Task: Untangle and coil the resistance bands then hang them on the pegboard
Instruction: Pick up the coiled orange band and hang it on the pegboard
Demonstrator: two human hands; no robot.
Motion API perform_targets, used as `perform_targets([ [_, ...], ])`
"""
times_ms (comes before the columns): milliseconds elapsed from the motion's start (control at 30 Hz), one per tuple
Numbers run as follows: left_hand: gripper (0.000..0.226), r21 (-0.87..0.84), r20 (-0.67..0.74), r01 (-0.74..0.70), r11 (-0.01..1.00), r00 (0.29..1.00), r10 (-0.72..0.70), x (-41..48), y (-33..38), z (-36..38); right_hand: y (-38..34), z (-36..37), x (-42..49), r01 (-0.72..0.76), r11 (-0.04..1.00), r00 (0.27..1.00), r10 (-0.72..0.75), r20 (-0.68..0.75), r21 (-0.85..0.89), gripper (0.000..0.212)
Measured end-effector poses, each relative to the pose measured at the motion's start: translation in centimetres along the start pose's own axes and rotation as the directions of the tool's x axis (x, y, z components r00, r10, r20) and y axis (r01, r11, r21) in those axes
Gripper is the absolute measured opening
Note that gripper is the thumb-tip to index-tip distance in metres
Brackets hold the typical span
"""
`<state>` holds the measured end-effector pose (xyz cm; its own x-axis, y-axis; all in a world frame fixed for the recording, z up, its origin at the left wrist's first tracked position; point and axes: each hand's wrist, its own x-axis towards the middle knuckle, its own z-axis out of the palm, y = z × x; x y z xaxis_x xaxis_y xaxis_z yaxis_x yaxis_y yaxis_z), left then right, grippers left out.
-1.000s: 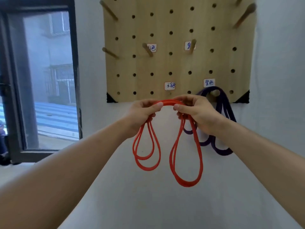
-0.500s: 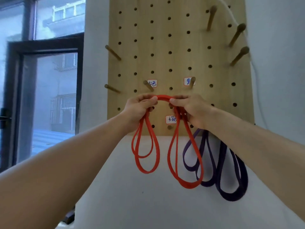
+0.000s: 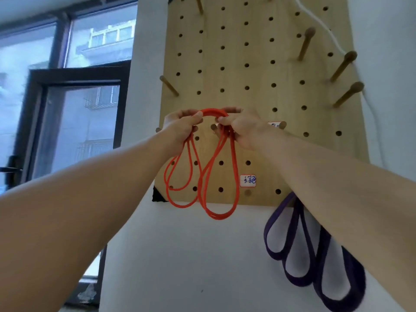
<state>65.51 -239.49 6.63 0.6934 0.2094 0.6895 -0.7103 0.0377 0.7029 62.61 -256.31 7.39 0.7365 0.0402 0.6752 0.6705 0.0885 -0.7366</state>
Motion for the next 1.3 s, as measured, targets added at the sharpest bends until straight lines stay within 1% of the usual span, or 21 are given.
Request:
perform_targets([
  [100, 0.018, 0.053, -0.009, -0.007, 0.999, 1.0, 0.008, 1.0, -0.9, 0.9, 1.0, 0.1, 1.1, -0.023, 0.999, 0.997, 0.025, -0.067, 0.024, 0.024],
  [133, 0.019, 0.057, -0.008, -0.002, 0.998, 1.0, 0.002, 1.3, -1.4, 1.4, 1.5, 0.1, 1.4, -0.026, 1.0, 0.995, 0.026, -0.097, 0.005, 0.024],
  [233, 0.022, 0.047, -0.032, 0.02, 0.999, 0.999, -0.018, 2.0, -2.9, 2.9, 3.6, -0.5, 2.8, 0.008, 0.98, 0.98, -0.048, -0.195, -0.2, 0.027],
  [333, 0.019, 0.057, -0.056, 0.032, 0.998, 0.998, -0.029, 2.2, -3.7, 4.3, 5.4, -1.1, 3.7, 0.014, 0.957, 0.976, -0.077, -0.204, -0.291, 0.029],
  [433, 0.02, 0.073, -0.061, 0.052, 0.996, 0.997, -0.047, 1.9, -5.0, 5.0, 5.9, -1.5, 2.9, 0.004, 0.903, 0.985, -0.077, -0.153, -0.43, 0.029],
  [500, 0.019, 0.102, -0.055, 0.082, 0.991, 0.996, -0.076, 1.1, -5.8, 4.9, 6.2, -2.5, 2.4, 0.014, 0.889, 0.993, -0.067, -0.099, -0.458, 0.03],
  [567, 0.02, 0.123, -0.023, 0.09, 0.988, 0.996, -0.088, 0.2, -6.1, 4.3, 6.3, -3.7, 1.7, 0.032, 0.872, 0.998, -0.056, -0.036, -0.488, 0.04],
  [633, 0.026, 0.163, 0.027, 0.078, 0.983, 0.996, -0.084, -0.7, -5.6, 3.5, 6.1, -4.7, 0.8, 0.047, 0.851, 0.999, -0.03, 0.042, -0.523, 0.048],
  [733, 0.036, 0.256, 0.09, 0.049, 0.965, 0.993, -0.074, -2.3, -4.6, 1.9, 5.7, -5.7, -0.3, 0.066, 0.761, 0.992, 0.02, 0.125, -0.646, 0.05],
  [800, 0.04, 0.337, 0.1, 0.026, 0.941, 0.993, -0.063, -3.5, -4.1, 0.9, 5.4, -6.0, -1.6, 0.082, 0.708, 0.985, 0.047, 0.163, -0.701, 0.052],
  [867, 0.036, 0.398, 0.089, 0.028, 0.917, 0.994, -0.069, -4.7, -3.9, -0.2, 4.9, -6.1, -3.3, 0.11, 0.694, 0.982, 0.035, 0.187, -0.711, 0.046],
  [933, 0.023, 0.433, 0.098, 0.057, 0.9, 0.989, -0.11, -6.4, -3.7, -1.3, 4.4, -5.8, -5.4, 0.163, 0.689, 0.977, -0.013, 0.213, -0.706, 0.03],
  [1000, 0.014, 0.488, 0.159, 0.045, 0.872, 0.977, -0.14, -8.6, -3.5, -2.4, 4.1, -5.2, -7.9, 0.231, 0.669, 0.967, -0.075, 0.245, -0.706, 0.019],
  [1067, 0.013, 0.541, 0.267, -0.027, 0.84, 0.953, -0.141, -11.5, -3.3, -3.6, 4.3, -4.6, -10.7, 0.301, 0.622, 0.949, -0.12, 0.292, -0.723, 0.016],
  [1167, 0.013, 0.613, 0.41, -0.154, 0.775, 0.9, -0.146, -16.3, -3.5, -5.9, 5.8, -4.1, -14.9, 0.376, 0.588, 0.921, -0.154, 0.357, -0.717, 0.017],
  [1233, 0.013, 0.636, 0.452, -0.174, 0.751, 0.874, -0.18, -19.3, -4.5, -7.7, 7.3, -3.8, -17.9, 0.379, 0.59, 0.919, -0.153, 0.363, -0.713, 0.018],
  [1300, 0.013, 0.657, 0.456, -0.159, 0.737, 0.862, -0.22, -22.4, -5.9, -9.3, 8.9, -3.2, -21.0, 0.348, 0.629, 0.923, -0.101, 0.371, -0.695, 0.019],
])
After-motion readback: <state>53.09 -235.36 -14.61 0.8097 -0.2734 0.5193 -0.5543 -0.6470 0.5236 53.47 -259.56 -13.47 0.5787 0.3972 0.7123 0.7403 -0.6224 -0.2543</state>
